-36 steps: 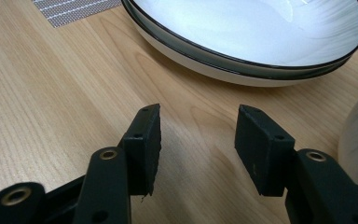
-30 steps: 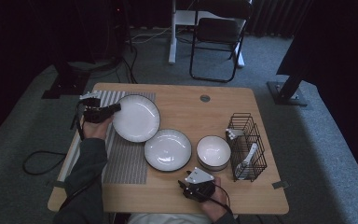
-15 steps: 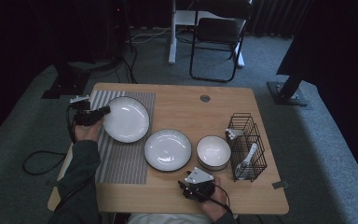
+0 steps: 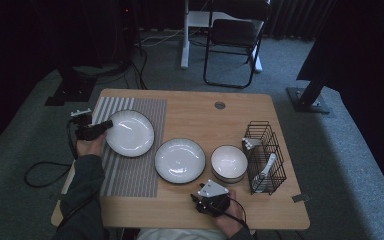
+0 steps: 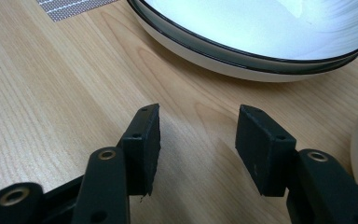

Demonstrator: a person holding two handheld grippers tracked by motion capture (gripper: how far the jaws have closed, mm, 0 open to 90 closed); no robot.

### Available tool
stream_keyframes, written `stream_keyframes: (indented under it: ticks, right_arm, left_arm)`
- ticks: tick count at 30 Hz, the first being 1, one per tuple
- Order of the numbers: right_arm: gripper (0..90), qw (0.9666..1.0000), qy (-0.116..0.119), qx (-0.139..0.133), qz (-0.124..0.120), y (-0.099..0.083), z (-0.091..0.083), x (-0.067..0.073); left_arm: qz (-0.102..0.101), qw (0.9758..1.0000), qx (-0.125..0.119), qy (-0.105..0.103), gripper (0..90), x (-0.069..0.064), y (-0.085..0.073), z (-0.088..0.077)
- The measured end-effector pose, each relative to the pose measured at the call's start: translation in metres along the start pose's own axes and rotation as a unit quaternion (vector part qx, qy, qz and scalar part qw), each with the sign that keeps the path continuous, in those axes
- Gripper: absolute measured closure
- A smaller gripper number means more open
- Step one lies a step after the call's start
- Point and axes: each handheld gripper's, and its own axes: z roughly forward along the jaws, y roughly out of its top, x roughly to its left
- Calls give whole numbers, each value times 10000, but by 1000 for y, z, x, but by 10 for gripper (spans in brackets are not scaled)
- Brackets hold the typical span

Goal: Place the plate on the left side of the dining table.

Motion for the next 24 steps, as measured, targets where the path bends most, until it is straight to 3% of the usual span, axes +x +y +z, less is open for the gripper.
stream_keyframes:
  ticks: [10, 17, 21, 24]
  right_arm:
    - [494, 10000, 2, -9, 0, 0, 0, 0]
    - [494, 10000, 6, -15, 0, 0, 0, 0]
    - [494, 10000, -11, 2, -15, 0, 0, 1]
    - [492, 10000, -5, 1, -20, 0, 0, 1]
  left_arm:
    - [-81, 9999, 33, 130, 836, 8, -2, 1]
    - [5, 9990, 101, 426, 846, 15, -8, 4]
    - [220, 9975, 210, 641, 837, 15, -9, 6]
    - [460, 9943, 355, 895, 810, 14, -10, 10]
